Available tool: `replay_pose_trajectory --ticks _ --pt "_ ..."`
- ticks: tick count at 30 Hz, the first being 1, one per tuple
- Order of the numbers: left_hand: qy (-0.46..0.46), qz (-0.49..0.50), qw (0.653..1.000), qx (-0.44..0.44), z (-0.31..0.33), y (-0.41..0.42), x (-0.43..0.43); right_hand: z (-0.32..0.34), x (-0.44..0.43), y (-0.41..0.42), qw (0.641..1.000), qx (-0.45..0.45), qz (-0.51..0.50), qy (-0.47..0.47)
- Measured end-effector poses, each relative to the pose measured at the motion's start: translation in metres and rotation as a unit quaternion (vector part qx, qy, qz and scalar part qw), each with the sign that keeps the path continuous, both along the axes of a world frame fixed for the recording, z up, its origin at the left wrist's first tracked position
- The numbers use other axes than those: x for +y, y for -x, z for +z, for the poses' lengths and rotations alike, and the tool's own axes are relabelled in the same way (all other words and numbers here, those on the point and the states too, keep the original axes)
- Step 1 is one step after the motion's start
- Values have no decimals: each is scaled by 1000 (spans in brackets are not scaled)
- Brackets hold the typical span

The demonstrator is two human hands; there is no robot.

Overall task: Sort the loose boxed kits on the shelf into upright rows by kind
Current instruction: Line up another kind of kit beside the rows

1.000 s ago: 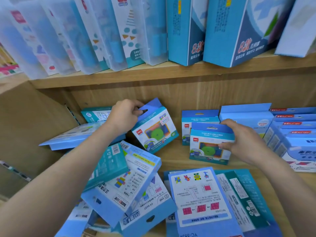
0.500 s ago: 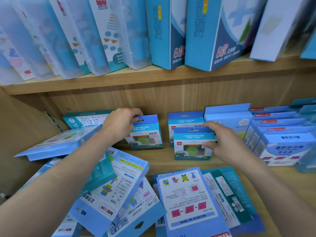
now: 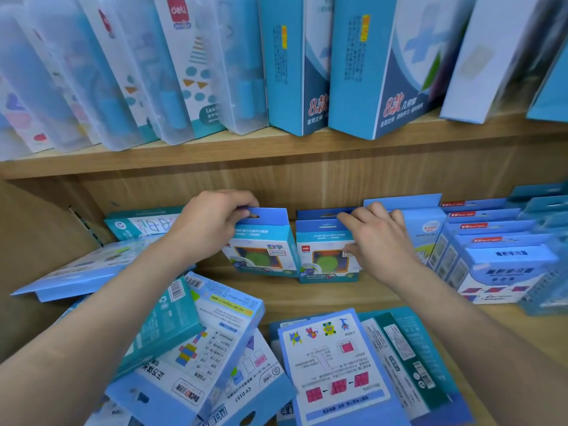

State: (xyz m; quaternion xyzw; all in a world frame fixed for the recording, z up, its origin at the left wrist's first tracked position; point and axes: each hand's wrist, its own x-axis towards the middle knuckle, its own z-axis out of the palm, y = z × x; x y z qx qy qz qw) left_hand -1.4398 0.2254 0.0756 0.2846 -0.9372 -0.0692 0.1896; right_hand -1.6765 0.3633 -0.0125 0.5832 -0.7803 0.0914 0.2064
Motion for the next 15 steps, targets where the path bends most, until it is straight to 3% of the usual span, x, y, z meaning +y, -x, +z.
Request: replay_pose_trajectory --ticks 6,8,9,10,12,13,15 --pt "-27 -38 999 10 10 12 10 13 3 0 999 -37 -1 -19" --pt "-45 -46 998 11 10 21 13 20 14 5 994 -101 7 51" --pt "-50 -50 997 10 9 27 16 25 22 8 978 -179 10 104" --pt "-52 -55 997 5 7 33 19 30 31 11 946 -284 9 155" --pt "-48 -63 997 -15 -1 47 27 39 50 11 821 -530 26 210" --pt "-42 -65 997 -30 -7 54 31 40 58 10 763 -612 28 207" --pt "-31 -62 996 -61 -18 67 38 34 70 7 725 -671 16 156"
